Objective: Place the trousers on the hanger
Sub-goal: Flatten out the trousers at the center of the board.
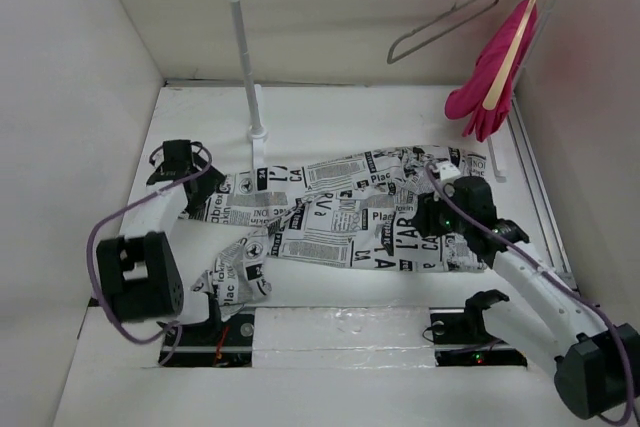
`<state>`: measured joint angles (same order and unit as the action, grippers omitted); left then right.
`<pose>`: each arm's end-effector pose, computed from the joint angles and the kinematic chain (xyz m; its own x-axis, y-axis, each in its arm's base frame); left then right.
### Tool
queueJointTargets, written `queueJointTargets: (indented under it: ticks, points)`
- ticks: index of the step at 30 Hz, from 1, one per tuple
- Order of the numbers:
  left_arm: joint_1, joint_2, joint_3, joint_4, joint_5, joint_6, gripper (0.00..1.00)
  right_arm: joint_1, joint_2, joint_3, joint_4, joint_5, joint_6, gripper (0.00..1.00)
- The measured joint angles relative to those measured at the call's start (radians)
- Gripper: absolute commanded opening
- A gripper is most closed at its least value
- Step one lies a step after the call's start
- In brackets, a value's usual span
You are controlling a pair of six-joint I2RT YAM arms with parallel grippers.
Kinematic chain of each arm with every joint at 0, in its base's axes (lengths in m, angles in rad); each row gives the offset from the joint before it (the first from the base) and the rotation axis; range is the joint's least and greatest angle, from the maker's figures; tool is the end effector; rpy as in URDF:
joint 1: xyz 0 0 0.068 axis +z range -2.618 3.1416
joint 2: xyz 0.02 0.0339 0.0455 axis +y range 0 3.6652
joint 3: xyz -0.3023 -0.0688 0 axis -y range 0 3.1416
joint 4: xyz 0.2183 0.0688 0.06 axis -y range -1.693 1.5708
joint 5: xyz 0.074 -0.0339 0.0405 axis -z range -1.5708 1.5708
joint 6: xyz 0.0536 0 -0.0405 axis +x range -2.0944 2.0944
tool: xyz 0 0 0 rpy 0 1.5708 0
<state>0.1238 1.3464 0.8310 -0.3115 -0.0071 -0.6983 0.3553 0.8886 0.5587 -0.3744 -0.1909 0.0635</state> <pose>0.2566 0.0323 0.2589 -0.4768 -0.7072 -0.5220 -0.5677 0.7012 -0.4314 0.1388 0.0624 0.2522 -0.6361 -0.1696 -0.7527 -0.4376 0.8827 0.1710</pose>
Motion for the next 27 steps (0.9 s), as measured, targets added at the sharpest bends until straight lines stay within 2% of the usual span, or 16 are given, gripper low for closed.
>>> queueJointTargets:
  ticks: [5, 16, 22, 24, 25, 27]
  points:
    - [-0.004, 0.274, 0.089, 0.042, 0.016, -0.013, 0.68, -0.208, 0.001, -0.037, -0.007, 0.006, -0.016, 0.54]
    - [0.014, 0.474, 0.334, 0.052, 0.033, -0.024, 0.68, -0.463, 0.294, -0.037, 0.078, -0.057, -0.019, 0.6]
    - [-0.011, 0.408, 0.331, 0.036, 0.013, 0.027, 0.69, -0.559, 0.385, 0.004, 0.14, -0.119, 0.001, 0.61]
    - [-0.058, 0.299, 0.293, 0.033, -0.009, 0.053, 0.67, -0.566, 0.37, 0.018, 0.137, -0.121, 0.001, 0.65]
    - [-0.101, 0.213, 0.274, 0.023, -0.016, 0.069, 0.61, -0.566, 0.35, 0.026, 0.13, -0.121, 0.0, 0.66]
    - [-0.174, 0.111, 0.259, 0.018, -0.037, 0.095, 0.56, -0.557, 0.281, 0.049, 0.111, -0.119, -0.008, 0.67]
